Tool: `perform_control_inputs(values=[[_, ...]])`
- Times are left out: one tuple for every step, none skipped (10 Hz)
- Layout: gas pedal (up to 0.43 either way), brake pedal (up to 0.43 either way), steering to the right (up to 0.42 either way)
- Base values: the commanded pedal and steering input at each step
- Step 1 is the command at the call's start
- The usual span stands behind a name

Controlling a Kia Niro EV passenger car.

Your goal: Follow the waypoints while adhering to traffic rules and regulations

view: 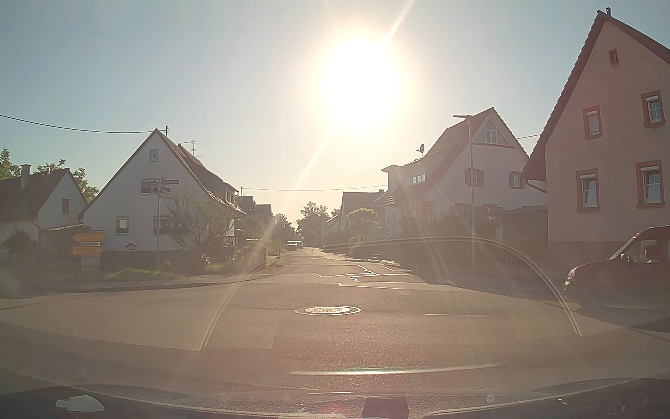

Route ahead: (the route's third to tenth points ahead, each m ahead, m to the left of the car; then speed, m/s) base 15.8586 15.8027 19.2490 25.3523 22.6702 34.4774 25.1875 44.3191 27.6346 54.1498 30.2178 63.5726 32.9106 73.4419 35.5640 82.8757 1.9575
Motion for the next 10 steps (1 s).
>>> perform_control_inputs(values=[[0.409, 0.000, -0.151], [0.350, 0.000, -0.177], [0.331, 0.000, -0.207], [0.331, 0.000, -0.240], [0.331, 0.000, -0.273], [0.331, 0.000, -0.314], [0.319, 0.000, -0.348], [0.319, 0.000, -0.379], [0.299, 0.000, -0.418], [0.299, 0.000, -0.449]])
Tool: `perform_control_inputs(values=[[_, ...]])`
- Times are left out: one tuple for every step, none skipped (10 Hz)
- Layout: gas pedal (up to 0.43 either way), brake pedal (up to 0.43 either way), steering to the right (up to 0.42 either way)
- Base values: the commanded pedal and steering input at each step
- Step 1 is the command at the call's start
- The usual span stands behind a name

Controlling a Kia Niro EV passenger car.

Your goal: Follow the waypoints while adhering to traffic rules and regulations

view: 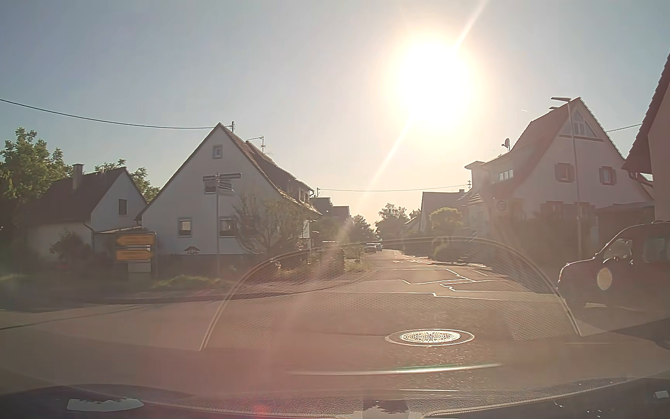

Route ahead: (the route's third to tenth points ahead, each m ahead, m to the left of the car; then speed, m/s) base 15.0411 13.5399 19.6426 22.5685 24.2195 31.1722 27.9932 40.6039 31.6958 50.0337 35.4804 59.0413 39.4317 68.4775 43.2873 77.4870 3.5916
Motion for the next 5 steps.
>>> perform_control_inputs(values=[[0.287, 0.000, -0.468], [0.280, 0.000, -0.483], [0.260, 0.000, -0.492], [0.248, 0.000, -0.494], [0.248, 0.000, -0.492]])
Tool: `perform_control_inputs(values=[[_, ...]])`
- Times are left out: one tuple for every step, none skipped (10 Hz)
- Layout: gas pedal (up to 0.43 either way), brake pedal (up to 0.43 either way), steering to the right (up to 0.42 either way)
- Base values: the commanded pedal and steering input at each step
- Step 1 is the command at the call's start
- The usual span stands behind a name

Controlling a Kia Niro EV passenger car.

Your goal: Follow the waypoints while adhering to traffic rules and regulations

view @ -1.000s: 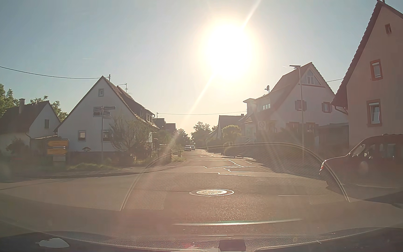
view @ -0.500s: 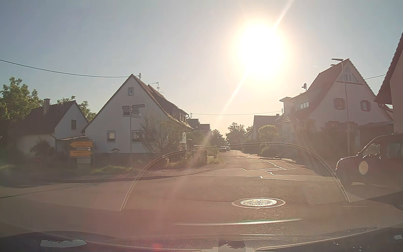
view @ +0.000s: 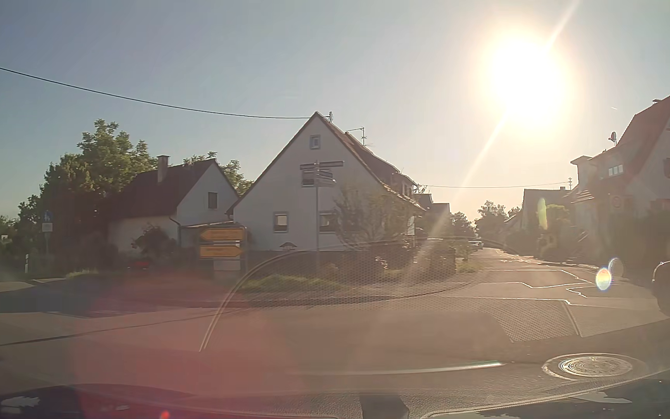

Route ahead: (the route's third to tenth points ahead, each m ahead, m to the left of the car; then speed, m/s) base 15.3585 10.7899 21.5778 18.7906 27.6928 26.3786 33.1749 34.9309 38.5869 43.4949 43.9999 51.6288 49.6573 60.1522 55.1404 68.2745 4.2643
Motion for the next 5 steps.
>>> perform_control_inputs(values=[[0.248, 0.000, -0.489], [0.228, 0.000, -0.485], [0.228, 0.000, -0.476], [0.228, 0.000, -0.465], [0.220, 0.000, -0.449]])
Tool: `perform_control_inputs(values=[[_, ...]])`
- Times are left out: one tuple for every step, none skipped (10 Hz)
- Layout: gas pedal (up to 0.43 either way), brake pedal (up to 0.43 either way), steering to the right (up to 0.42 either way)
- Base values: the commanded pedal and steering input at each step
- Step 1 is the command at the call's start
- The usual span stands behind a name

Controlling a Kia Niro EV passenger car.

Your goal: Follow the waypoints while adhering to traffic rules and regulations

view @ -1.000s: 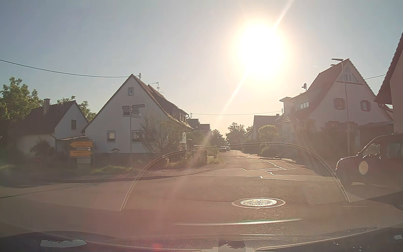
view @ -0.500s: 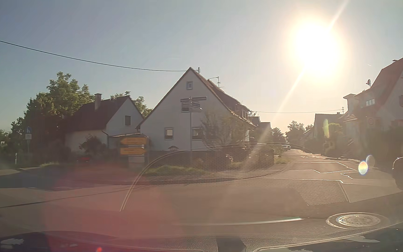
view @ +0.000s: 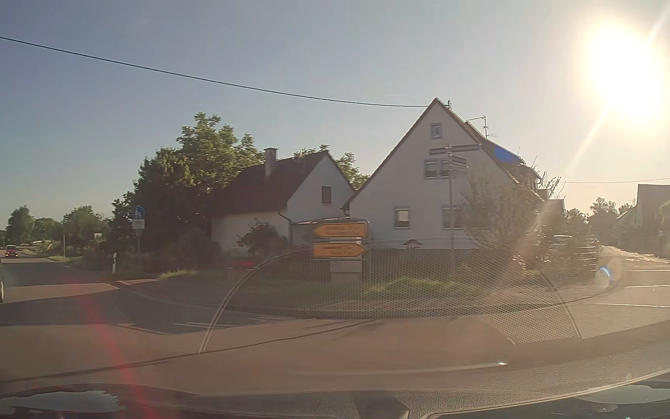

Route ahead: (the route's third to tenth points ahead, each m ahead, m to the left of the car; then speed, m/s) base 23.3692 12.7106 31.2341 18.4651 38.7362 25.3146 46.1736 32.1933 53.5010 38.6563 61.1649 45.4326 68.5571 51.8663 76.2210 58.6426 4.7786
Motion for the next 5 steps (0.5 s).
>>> perform_control_inputs(values=[[0.220, 0.000, -0.435], [0.220, 0.000, -0.424], [0.220, 0.000, -0.423], [0.220, 0.000, -0.423], [0.209, 0.000, -0.418]])
